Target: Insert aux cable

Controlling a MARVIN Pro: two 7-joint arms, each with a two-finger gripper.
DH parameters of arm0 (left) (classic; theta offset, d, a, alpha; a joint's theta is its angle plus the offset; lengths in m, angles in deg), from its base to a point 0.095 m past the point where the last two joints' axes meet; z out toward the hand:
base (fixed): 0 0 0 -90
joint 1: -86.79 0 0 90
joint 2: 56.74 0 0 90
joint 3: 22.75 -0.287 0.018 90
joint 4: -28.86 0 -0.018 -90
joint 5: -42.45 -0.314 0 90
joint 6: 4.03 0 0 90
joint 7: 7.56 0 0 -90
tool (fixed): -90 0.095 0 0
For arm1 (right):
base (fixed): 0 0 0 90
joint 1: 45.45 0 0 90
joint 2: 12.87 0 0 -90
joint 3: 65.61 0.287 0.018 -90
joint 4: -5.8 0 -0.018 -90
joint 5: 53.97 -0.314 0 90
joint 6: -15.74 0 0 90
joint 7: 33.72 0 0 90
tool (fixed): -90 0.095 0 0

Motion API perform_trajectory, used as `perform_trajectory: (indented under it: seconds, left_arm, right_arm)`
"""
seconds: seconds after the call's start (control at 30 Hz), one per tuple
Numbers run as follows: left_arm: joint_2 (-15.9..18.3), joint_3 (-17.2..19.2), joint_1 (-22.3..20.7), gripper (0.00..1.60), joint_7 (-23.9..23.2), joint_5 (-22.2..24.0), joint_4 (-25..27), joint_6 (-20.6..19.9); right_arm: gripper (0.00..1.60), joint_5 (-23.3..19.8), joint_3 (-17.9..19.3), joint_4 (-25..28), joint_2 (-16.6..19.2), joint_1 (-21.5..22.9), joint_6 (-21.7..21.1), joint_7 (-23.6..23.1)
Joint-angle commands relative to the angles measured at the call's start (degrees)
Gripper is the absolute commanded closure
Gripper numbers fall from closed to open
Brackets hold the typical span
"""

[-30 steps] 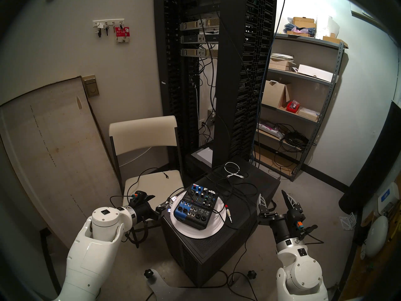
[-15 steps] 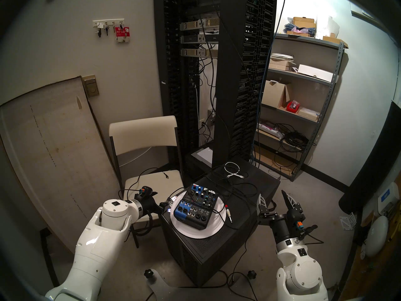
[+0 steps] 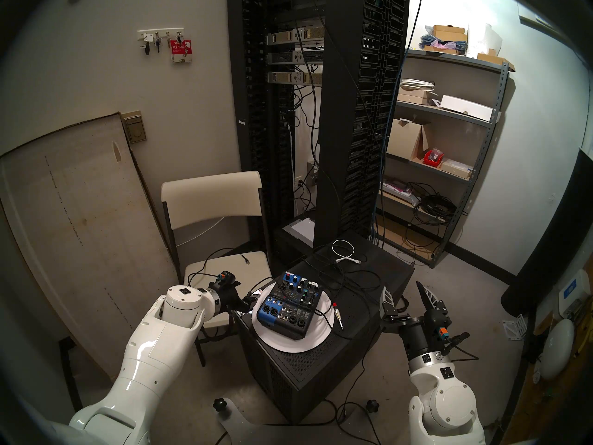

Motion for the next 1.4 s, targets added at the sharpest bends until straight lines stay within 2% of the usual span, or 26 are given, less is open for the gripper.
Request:
perform_trajectory:
  seconds: [0.0, 0.77, 1.37]
  left_arm:
    - [0.3, -0.3, -2.4, 0.0, 0.1, -0.8, -0.1, 0.8]
    - [0.9, 0.2, -0.1, 0.0, 1.2, -2.6, -0.4, 1.1]
    - [-0.4, -1.7, -1.8, 0.03, 2.7, -3.5, -3.8, 1.9]
  right_arm:
    - [0.0, 0.0, 0.0, 1.2, 0.0, 0.1, 0.1, 0.0]
    - [0.0, 0.0, 0.0, 1.3, 0.0, 0.1, 0.1, 0.0]
    - [0.0, 0.0, 0.0, 1.3, 0.0, 0.1, 0.1, 0.0]
